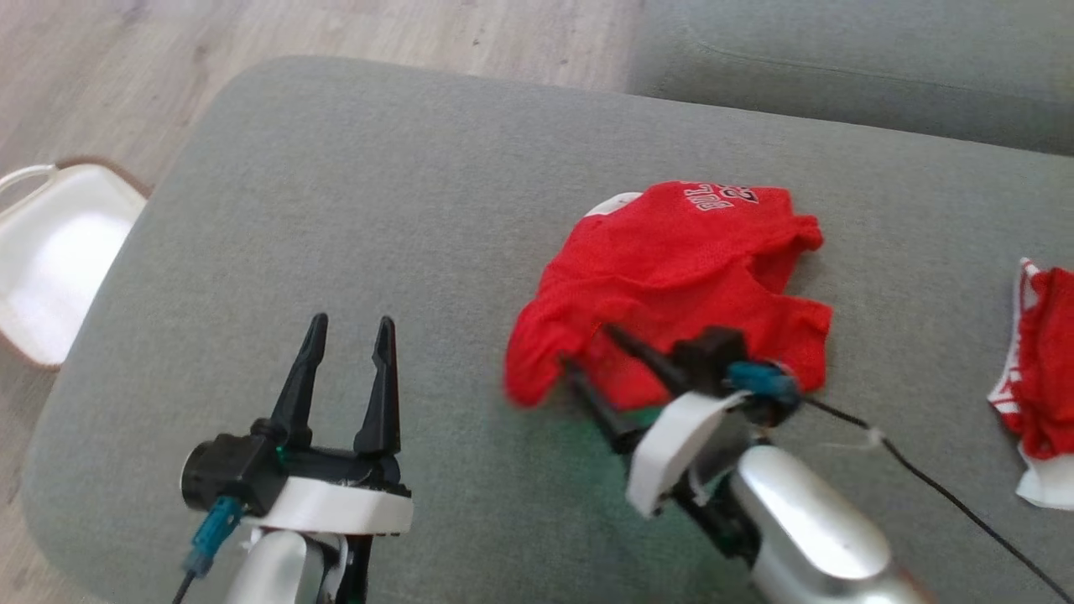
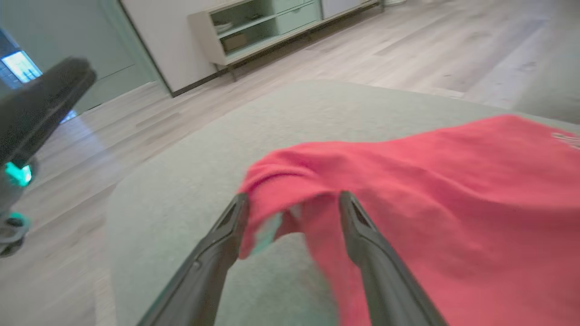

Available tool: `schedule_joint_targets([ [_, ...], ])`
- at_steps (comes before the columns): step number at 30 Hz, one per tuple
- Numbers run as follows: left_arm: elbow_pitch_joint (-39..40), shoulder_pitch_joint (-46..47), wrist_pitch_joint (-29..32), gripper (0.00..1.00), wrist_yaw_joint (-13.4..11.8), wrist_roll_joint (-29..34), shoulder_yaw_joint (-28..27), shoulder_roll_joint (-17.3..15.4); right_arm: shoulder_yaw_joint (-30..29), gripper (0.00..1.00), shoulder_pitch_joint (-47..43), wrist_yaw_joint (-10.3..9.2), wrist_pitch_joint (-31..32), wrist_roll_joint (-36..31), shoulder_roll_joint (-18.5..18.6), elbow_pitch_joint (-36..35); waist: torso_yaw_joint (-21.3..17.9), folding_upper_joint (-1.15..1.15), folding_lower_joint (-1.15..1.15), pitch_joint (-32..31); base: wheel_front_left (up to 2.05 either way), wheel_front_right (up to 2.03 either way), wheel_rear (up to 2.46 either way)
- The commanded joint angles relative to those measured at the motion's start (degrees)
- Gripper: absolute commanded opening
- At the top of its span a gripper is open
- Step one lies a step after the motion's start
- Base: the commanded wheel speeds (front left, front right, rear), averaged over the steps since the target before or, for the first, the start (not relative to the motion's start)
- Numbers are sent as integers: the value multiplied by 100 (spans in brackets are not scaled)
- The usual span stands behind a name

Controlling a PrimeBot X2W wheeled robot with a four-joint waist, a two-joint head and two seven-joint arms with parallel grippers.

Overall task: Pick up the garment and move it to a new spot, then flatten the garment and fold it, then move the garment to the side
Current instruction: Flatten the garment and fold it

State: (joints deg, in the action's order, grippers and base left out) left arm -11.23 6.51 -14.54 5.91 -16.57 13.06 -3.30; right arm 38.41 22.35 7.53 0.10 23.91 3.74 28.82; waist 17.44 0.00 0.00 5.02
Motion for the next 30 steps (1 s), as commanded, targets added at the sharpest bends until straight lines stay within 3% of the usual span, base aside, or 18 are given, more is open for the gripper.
schedule_joint_targets([
  [1,261,149,-46,100,17,13,-218,-2,-458,100,-119,-4,-20,-253,-86,-225,-167,0,0,-42,0,0,0],
  [5,359,136,-46,100,22,-6,-282,10,-1525,100,-510,-4,19,-729,-24,-636,-424,0,0,-72,0,0,0],
  [6,359,136,-46,100,22,-6,-282,10,-1525,100,-510,-4,19,-729,-24,-636,-424,0,0,-72,0,0,0],
  [14,436,80,-46,100,51,-17,-314,25,-3346,100,-1462,-4,-187,-1261,-39,-1714,-843,0,0,-114,0,0,0],
  [22,393,79,-46,100,79,-38,-234,35,-3613,100,-1955,-4,-675,-951,-83,-1789,-984,0,0,-70,0,0,0],
  [30,350,204,-46,100,103,-57,-105,39,-3397,100,-1379,-4,-538,-709,-85,-1383,-852,0,0,187,0,0,0],
])
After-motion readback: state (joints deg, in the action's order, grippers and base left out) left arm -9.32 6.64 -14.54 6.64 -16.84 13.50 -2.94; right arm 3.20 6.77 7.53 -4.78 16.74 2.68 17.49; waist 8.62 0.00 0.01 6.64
